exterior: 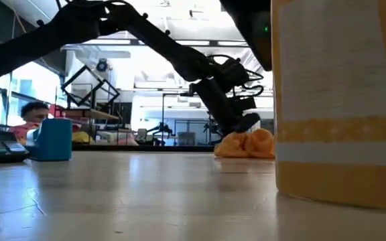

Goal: Apply microfiber cloth
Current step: Wipe the blue phone with the orange microfiber cloth

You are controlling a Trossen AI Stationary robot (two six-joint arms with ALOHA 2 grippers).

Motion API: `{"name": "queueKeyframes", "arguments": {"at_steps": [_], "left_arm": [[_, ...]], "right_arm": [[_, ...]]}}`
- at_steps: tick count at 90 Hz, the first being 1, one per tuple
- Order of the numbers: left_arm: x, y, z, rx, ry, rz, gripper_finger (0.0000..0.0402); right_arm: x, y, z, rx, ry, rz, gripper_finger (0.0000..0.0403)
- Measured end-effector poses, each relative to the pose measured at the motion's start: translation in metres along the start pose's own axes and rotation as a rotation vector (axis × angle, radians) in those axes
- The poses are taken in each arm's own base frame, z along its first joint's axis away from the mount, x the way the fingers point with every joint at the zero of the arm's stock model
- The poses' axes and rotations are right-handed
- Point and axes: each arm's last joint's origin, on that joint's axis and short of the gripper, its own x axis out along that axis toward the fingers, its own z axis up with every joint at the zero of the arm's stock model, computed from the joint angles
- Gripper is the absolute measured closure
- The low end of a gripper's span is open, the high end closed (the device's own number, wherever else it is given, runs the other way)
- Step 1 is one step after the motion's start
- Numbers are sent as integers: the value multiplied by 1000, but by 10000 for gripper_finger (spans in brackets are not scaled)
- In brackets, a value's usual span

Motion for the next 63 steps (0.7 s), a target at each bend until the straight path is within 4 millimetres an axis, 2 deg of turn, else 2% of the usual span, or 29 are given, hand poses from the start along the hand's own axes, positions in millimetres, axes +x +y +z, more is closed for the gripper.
{"name": "queueKeyframes", "arguments": {"at_steps": [8,22,44,55,63], "left_arm": [[-2,-24,-4,-14,40,66,401],[-11,-51,-20,22,170,383,401],[-43,-58,-40,11,344,522,401],[-64,-61,-60,-4,405,493,401],[-79,-68,-82,-8,431,494,401]], "right_arm": [[0,0,-1,-2,5,8,402],[-2,5,-3,33,30,66,402],[-14,24,-10,83,81,129,402],[-22,37,-14,71,97,168,402],[-25,46,-15,18,93,178,402]]}}
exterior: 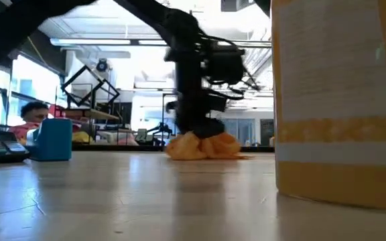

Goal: Apply microfiber cloth
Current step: Wipe the blue phone with the orange microfiber cloth

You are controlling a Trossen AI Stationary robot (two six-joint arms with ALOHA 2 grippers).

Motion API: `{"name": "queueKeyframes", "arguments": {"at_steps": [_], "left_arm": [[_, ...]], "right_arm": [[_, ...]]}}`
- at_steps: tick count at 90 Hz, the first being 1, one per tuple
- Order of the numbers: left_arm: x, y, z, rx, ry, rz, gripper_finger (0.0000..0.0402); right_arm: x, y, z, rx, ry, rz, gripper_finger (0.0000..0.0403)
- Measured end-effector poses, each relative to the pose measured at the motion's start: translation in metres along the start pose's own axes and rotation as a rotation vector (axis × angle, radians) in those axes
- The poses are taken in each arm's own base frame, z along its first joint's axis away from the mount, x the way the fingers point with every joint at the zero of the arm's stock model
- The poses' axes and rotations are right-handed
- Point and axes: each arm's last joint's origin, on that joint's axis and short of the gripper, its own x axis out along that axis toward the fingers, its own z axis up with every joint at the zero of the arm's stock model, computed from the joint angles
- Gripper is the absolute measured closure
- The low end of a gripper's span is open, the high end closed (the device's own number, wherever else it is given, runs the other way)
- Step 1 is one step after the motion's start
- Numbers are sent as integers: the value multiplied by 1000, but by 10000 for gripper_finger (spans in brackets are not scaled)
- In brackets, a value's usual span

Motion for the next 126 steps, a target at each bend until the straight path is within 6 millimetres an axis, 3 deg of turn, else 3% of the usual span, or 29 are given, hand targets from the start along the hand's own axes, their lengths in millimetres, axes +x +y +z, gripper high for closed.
{"name": "queueKeyframes", "arguments": {"at_steps": [18,40,50,62,83,107,126], "left_arm": [[-14,-12,-69,-14,-46,-63,401],[-50,3,-121,-161,-238,-340,401],[-60,18,-131,-230,-379,-508,401],[-53,39,-142,-288,-480,-631,401],[-41,82,-146,-365,-570,-635,401],[-68,108,-131,-186,-900,-814,401],[-88,80,-139,71,-956,-1023,401]], "right_arm": [[17,12,-3,-199,33,-106,402],[83,45,-9,-586,116,-213,402],[118,66,-18,-836,165,-292,402],[158,84,-33,-1135,269,-397,402],[210,103,-61,-1423,351,-302,403],[229,106,-60,-1390,218,-161,403],[236,96,-60,-1221,209,-131,403]]}}
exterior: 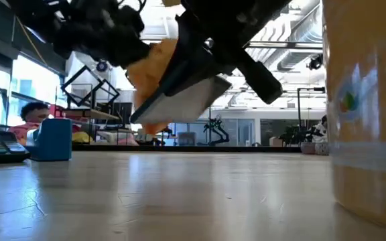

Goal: Apply microfiber cloth
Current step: Wipe the blue phone with the orange microfiber cloth

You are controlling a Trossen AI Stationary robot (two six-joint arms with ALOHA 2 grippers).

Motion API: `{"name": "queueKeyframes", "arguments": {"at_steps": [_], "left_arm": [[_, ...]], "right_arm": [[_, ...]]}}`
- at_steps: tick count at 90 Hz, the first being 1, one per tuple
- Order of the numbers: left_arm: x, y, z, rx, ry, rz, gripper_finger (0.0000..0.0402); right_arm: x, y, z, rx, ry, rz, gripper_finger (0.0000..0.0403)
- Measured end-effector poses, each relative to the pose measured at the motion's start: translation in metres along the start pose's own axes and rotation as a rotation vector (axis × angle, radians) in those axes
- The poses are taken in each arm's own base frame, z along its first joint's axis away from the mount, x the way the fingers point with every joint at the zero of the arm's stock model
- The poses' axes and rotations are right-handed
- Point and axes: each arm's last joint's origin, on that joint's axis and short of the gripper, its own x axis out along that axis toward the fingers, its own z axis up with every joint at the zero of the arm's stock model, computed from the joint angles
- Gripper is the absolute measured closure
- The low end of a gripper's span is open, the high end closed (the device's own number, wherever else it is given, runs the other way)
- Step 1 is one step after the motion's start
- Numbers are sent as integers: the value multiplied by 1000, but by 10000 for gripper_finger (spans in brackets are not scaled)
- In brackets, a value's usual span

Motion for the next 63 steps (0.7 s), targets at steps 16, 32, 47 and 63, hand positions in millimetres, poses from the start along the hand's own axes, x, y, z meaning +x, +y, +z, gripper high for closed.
{"name": "queueKeyframes", "arguments": {"at_steps": [16,32,47,63], "left_arm": [[21,-25,-17,8,70,-58,401],[41,-35,-37,-3,126,-58,401],[59,-28,-41,14,48,-11,401],[74,-9,-40,33,36,105,401]], "right_arm": [[3,-6,-1,126,-36,-22,403],[4,-10,2,128,-59,-60,403],[13,-8,2,45,-80,-61,403],[41,0,1,-38,-94,-67,403]]}}
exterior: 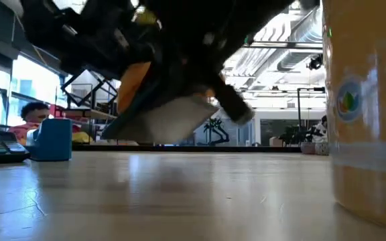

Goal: Apply microfiber cloth
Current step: Wipe the blue phone with the orange microfiber cloth

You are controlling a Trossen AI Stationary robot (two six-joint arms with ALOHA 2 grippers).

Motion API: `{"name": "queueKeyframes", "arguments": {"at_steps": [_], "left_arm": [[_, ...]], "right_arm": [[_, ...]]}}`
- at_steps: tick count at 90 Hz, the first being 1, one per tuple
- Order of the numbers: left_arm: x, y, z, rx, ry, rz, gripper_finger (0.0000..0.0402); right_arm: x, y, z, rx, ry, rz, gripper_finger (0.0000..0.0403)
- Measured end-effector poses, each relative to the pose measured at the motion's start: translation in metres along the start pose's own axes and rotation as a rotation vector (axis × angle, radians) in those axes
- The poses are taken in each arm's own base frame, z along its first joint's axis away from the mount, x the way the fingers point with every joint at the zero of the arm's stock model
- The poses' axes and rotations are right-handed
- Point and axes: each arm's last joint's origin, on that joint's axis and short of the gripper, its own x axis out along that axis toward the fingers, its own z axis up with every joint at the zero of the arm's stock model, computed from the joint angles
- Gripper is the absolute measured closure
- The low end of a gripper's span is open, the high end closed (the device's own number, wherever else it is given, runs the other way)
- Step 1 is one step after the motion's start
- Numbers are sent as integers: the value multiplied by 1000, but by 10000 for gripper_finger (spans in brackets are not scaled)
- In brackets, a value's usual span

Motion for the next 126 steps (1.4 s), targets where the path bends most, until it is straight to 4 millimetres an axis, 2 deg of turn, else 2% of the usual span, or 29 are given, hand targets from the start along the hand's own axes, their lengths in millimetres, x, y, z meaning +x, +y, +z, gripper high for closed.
{"name": "queueKeyframes", "arguments": {"at_steps": [13,35,52,67,77,82,89,97,107,114,126], "left_arm": [[4,17,-11,11,63,121,401],[-6,34,-24,-2,255,135,401],[-23,41,-23,53,380,149,401],[-41,61,-15,126,394,454,401],[-50,65,-15,128,445,546,401],[-55,64,-17,117,483,571,401],[-60,60,-33,74,528,570,401],[-59,49,-39,35,449,508,401],[-54,31,-47,6,348,414,401],[-48,10,-45,19,273,275,401],[-43,-17,-46,21,261,150,401]], "right_arm": [[17,2,-1,-32,-34,-52,403],[43,10,-11,32,-67,-60,403],[43,13,-8,86,-109,-20,403],[38,16,-2,66,-113,-5,402],[35,25,1,33,-57,23,402],[33,28,2,21,-26,35,402],[31,30,3,39,-4,38,402],[30,31,4,60,-12,43,402],[29,32,5,67,-1,37,402],[29,32,5,77,14,35,402],[32,32,0,72,59,20,402]]}}
